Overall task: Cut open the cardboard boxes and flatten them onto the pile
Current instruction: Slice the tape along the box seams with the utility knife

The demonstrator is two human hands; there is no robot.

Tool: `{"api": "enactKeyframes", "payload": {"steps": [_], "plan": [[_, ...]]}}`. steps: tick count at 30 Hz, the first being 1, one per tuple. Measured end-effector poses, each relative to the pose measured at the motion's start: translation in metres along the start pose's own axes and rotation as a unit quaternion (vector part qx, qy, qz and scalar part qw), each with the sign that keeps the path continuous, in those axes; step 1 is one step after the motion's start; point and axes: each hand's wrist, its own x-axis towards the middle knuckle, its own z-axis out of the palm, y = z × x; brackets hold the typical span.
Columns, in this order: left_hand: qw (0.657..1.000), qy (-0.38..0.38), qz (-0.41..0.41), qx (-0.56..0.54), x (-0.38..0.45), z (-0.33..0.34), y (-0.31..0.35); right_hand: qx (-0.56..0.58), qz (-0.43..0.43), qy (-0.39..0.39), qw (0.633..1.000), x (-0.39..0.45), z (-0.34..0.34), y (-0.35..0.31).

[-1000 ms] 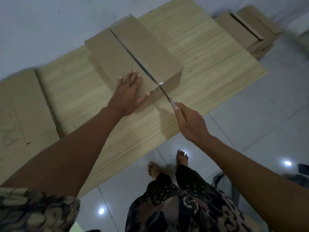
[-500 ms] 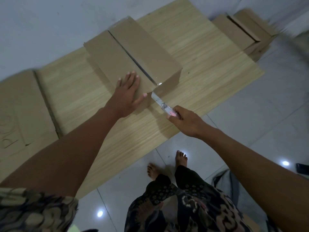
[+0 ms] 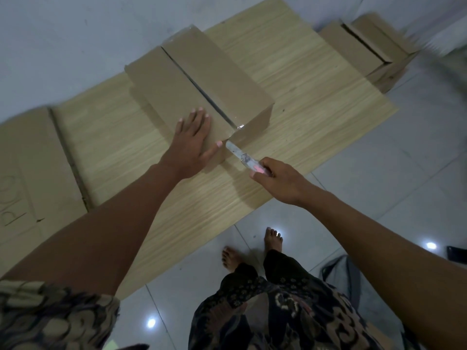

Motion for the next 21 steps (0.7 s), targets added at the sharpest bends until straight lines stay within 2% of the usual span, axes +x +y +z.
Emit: {"api": "enactKeyframes", "payload": {"steps": [5, 13, 18, 21], "plan": [[1.000, 0.008, 0.003, 0.001, 0.000, 0.001, 0.002, -0.004, 0.009, 0.014, 1.000, -0.003, -0.002, -0.006], [1.000, 0.024, 0.010, 0.013, 0.002, 0.004, 0.001, 0.101, 0.040, 0.014, 0.994, -0.008, -0.008, -0.022], [0.999, 0.039, 0.016, 0.020, 0.002, 0.007, 0.001, 0.042, 0.068, 0.010, 0.997, -0.001, -0.012, -0.027], [0.998, 0.052, 0.011, 0.025, 0.002, 0.010, 0.003, 0.064, 0.072, 0.014, 0.995, 0.000, -0.014, -0.025]]}}
